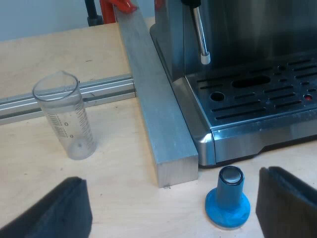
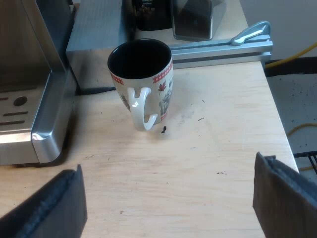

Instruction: Put the handle in the coffee machine

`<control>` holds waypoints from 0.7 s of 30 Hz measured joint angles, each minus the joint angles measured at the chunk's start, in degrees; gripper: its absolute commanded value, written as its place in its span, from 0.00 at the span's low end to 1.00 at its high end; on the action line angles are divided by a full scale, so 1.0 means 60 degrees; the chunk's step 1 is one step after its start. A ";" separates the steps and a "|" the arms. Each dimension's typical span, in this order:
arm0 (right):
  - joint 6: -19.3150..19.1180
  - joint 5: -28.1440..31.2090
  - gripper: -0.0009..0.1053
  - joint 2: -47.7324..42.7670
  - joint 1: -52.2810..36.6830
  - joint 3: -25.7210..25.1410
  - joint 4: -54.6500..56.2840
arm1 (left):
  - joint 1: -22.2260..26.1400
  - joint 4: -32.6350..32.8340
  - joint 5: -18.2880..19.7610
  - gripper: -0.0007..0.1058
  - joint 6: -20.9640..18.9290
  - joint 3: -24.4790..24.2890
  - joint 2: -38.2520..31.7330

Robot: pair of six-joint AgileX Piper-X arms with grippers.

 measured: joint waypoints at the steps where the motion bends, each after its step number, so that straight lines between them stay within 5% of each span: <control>1: 0.0000 0.0000 0.68 0.0000 0.0000 0.0000 0.0000 | 0.0000 0.0000 0.0000 0.67 0.0000 0.0000 0.0000; 10: 0.0115 0.0000 0.68 0.0000 0.0000 0.0000 -0.0028 | 0.0000 0.0000 0.0118 0.67 0.0027 0.0000 0.0000; 16: 0.0193 0.0017 0.68 0.0102 0.0000 -0.0410 0.0300 | 0.0000 0.0076 0.0659 0.67 0.0550 -0.0049 0.0000; 21: 0.0081 -0.0059 0.68 0.0733 0.0000 -0.1074 0.1040 | 0.0000 0.0948 0.1631 0.67 0.0922 -0.1045 0.0029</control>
